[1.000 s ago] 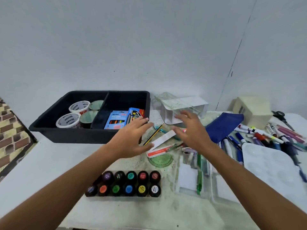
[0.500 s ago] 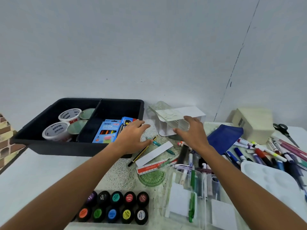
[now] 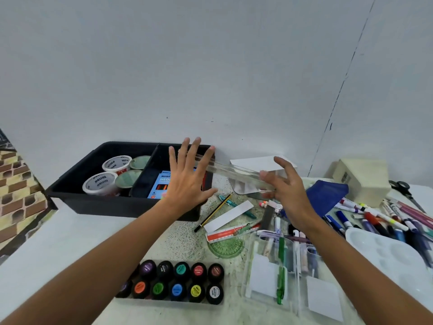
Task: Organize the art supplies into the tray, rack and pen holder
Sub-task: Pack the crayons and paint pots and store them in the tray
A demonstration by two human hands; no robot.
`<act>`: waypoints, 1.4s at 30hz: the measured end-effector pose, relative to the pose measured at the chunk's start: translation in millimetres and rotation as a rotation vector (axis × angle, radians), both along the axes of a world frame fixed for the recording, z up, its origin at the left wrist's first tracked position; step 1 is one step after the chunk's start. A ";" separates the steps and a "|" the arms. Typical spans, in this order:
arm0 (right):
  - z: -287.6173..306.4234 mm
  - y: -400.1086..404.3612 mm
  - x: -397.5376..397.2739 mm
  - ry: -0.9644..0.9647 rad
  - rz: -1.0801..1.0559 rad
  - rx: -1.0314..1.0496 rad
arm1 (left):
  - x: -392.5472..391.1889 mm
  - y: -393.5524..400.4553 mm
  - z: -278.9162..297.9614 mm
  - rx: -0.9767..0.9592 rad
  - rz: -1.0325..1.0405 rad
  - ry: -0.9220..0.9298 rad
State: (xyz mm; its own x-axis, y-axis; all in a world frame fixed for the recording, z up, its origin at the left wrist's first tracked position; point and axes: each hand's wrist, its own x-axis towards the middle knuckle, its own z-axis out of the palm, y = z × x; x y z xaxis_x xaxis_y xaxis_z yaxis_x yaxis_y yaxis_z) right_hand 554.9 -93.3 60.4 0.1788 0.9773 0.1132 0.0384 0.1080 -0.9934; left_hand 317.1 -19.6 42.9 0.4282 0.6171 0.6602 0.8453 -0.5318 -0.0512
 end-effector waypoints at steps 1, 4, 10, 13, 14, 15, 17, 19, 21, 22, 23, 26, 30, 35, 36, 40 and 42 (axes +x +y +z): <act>3.6 -2.1 -4.1 0.048 0.020 -0.033 | -5.1 -2.1 2.1 0.045 -0.003 0.004; 12.9 -6.0 -13.8 0.071 0.069 -0.129 | -22.4 -7.6 11.0 0.148 -0.028 0.019; 9.0 -27.4 -39.2 -0.399 -0.051 0.048 | -60.8 -33.5 18.1 0.015 -0.033 0.149; -7.3 -41.2 -54.8 -0.920 -0.021 0.448 | -80.9 -54.3 12.8 -0.063 -0.018 0.194; -14.2 -43.9 -60.6 -1.091 -0.004 0.543 | -87.2 -61.9 10.5 -0.103 -0.021 0.212; -22.5 -46.4 -66.5 -1.216 0.014 0.596 | -93.8 -70.4 6.8 -0.147 -0.032 0.230; -40.5 -50.3 -77.1 -1.349 0.088 0.599 | -105.9 -87.6 -1.9 -0.251 -0.059 0.239; -59.4 -56.4 -84.5 -1.370 0.191 0.557 | -117.2 -103.2 -14.9 -0.392 -0.086 0.203; -75.3 -63.1 -90.6 -1.317 0.283 0.517 | -128.0 -115.6 -31.0 -0.590 -0.118 0.149; -81.7 -66.8 -94.0 -1.284 0.326 0.477 | -132.9 -120.4 -38.4 -0.706 -0.121 0.117; -86.7 -70.6 -97.7 -1.254 0.359 0.432 | -137.0 -123.9 -45.3 -0.810 -0.118 0.074; -97.0 -79.5 -106.6 -1.225 0.439 0.283 | -144.3 -127.6 -61.7 -0.971 -0.124 -0.033; -104.6 -85.6 -108.4 -1.213 0.455 0.204 | -147.0 -126.4 -70.0 -1.015 -0.151 -0.066; -109.1 -90.9 -108.1 -1.178 0.459 0.192 | -150.2 -126.0 -78.7 -0.944 -0.193 -0.081; -110.3 -91.3 -108.8 -1.183 0.460 0.192 | -151.9 -126.9 -81.5 -0.920 -0.201 -0.074; -116.3 -93.6 -112.0 -1.216 0.440 0.214 | -155.4 -134.5 -93.8 -0.740 -0.218 -0.014; -117.2 -94.3 -112.8 -1.221 0.429 0.217 | -155.2 -135.5 -99.6 -0.634 -0.224 0.001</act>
State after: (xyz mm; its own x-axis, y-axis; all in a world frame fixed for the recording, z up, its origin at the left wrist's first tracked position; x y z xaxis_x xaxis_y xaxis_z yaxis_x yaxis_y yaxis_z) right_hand 442.1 -187.6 -56.8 -0.4686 0.8720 0.1413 0.8178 0.4887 -0.3038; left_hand 161.9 -155.0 -56.6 0.5916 0.7814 0.1987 0.7111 -0.6218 0.3281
